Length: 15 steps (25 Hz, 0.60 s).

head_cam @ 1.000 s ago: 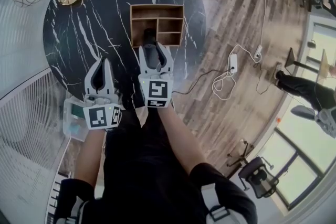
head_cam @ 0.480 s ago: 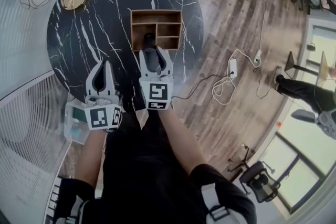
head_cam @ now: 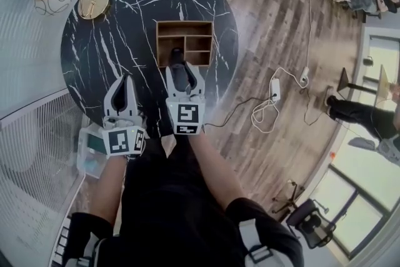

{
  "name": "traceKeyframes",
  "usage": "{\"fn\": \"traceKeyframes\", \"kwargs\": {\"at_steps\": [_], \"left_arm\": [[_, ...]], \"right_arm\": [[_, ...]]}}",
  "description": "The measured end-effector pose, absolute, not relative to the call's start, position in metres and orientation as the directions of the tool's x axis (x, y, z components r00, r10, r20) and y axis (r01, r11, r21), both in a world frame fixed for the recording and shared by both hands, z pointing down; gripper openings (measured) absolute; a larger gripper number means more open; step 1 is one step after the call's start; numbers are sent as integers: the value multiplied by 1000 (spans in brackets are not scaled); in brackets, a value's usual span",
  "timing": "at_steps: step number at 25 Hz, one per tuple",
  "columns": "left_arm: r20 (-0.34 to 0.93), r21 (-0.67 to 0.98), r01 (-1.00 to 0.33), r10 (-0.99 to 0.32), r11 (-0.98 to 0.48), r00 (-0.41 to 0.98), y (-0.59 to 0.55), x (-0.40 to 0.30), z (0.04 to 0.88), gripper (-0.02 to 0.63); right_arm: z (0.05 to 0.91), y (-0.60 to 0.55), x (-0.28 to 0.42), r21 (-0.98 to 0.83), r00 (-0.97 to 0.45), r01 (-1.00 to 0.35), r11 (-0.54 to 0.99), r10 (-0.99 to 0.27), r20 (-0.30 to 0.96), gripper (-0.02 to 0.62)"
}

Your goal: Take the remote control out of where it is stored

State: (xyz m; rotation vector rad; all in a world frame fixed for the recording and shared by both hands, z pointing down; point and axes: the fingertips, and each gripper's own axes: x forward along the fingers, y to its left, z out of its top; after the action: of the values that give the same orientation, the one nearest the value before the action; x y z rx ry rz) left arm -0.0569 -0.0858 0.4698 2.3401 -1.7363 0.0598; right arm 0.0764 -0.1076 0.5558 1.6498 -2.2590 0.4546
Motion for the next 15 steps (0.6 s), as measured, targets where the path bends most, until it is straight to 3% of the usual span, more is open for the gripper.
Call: {"fn": "traceKeyframes", "kwargs": {"at_steps": [15], "left_arm": [[121, 139, -954, -951, -266, 283, -82, -60, 433, 9]], "right_arm": [[529, -94, 76, -66, -313, -947, 314, -857, 410, 186]]}}
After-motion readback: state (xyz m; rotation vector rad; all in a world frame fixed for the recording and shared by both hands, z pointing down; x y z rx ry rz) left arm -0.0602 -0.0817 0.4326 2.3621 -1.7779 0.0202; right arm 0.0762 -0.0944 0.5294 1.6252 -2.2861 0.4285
